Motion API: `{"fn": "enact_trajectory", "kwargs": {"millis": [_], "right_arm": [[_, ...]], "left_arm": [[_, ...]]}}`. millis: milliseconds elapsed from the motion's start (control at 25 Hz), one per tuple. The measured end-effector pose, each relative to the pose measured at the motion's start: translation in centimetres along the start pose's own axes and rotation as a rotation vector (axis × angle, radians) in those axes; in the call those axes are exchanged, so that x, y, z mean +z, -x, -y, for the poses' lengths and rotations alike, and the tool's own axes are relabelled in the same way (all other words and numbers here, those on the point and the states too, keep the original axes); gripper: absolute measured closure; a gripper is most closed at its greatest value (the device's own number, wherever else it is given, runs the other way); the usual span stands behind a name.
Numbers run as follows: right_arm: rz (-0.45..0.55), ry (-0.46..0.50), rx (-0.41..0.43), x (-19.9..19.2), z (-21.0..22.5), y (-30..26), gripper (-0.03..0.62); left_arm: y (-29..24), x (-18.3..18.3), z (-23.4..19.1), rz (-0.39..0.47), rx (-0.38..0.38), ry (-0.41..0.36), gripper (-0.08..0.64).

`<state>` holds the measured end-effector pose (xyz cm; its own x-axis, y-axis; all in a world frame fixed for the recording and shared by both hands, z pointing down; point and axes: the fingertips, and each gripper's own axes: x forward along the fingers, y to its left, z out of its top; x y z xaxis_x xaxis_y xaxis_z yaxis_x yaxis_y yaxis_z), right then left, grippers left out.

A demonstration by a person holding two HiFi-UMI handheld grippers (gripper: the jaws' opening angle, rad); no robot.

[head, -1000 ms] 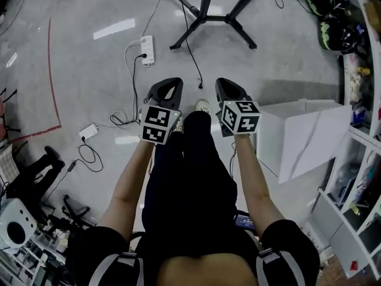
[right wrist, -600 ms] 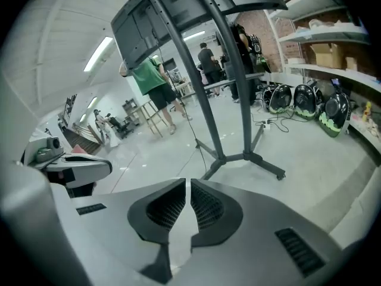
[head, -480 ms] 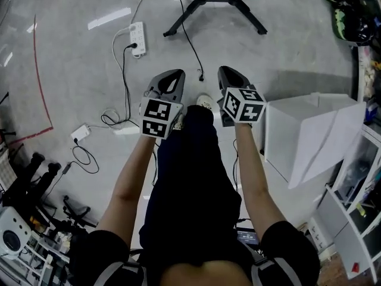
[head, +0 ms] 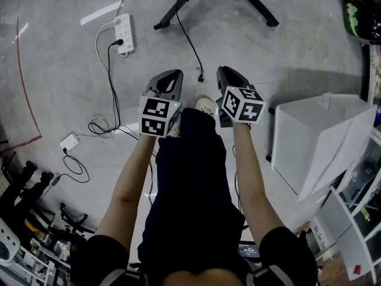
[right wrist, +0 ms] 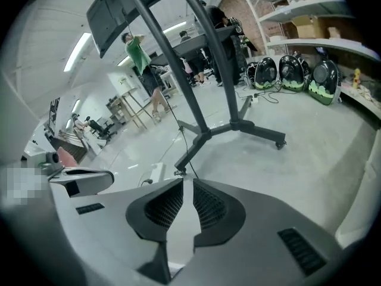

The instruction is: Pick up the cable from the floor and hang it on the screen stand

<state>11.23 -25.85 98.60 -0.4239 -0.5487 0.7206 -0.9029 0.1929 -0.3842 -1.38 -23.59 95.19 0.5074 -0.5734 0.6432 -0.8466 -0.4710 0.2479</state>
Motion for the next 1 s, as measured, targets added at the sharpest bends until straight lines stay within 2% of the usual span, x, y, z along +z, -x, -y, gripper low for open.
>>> {"fn": "enact_trajectory", "kwargs": {"millis": [240, 680, 840, 1000], "right_arm": [[-0.032, -0.04, 0.006, -5.0, 3.1, -5.9, 0.502], [-0.136, -0.021, 0.036, -15.7, 6.9, -16.6, 0.431], [-0.16, -0.005, 0.023, -18.6, 7.8, -19.7, 0.391], [-0.176, 0.034, -0.015, -21.6, 9.1, -21.7, 0.383]], "left_arm": [[-6.1, -6.9, -1.8, -0.057, -0.035, 0.042, 0.552], [-15.2, -16.7, -4.8, -0.092, -0.107, -0.012, 0.552], [-17.8, -19.0, -6.4, -0.096, -0.121, -0.023, 0.552], [-20.2, -21.0, -7.3, -0.094, -0.15, -0.013, 0.552]]}}
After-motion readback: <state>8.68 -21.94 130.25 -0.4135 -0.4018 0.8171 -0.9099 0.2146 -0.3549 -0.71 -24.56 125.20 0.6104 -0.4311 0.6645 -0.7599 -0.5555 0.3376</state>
